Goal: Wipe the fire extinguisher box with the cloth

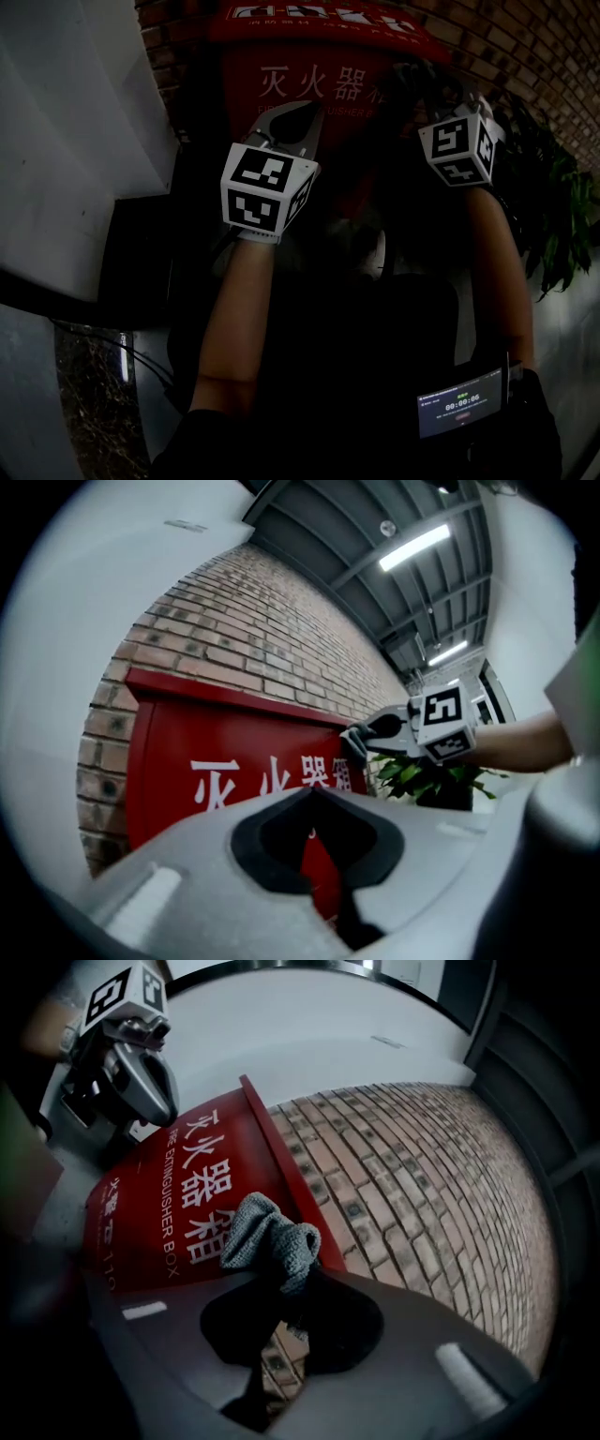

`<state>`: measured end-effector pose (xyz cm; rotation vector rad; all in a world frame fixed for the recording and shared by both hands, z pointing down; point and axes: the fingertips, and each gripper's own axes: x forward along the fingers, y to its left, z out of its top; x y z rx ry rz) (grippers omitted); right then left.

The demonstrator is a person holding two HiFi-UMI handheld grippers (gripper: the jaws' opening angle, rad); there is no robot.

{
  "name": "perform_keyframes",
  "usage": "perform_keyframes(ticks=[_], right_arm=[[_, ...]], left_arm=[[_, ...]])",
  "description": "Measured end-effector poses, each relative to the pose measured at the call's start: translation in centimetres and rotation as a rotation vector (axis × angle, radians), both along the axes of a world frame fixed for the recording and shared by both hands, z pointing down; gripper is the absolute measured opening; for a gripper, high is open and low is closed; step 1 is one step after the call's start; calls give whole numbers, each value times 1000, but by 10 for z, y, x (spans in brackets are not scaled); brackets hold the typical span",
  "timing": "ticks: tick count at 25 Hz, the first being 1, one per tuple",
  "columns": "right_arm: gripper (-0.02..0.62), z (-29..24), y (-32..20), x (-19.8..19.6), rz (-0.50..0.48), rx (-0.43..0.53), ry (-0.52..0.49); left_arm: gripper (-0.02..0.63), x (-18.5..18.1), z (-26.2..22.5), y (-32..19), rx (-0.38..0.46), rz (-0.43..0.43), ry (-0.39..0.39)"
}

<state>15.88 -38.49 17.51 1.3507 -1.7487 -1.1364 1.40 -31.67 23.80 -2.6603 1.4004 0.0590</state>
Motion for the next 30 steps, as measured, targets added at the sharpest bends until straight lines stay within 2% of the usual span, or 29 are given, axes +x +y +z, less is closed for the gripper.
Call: perform_keyframes(ticks=[5, 11, 16, 18, 24, 30], right_arm=[[38, -4, 34, -75, -142, 25, 46], [38, 13, 49, -180, -312, -10, 87], [38, 32, 56, -251, -409, -25, 134], [38, 37, 55, -271, -427, -26, 142], [38, 45, 44, -297, -430, -22, 143], [38, 48, 42, -284, -414, -18, 148]], left_arm=[[3, -38, -2, 4, 22, -58, -32], [3, -90, -11, 14, 58, -116, 9], [3, -134, -10, 13, 90, -220, -11], [3, -147, -7, 11, 87, -237, -2], [3, -161, 2, 4, 67, -241, 46], [3, -141, 8, -6, 57, -220, 10]])
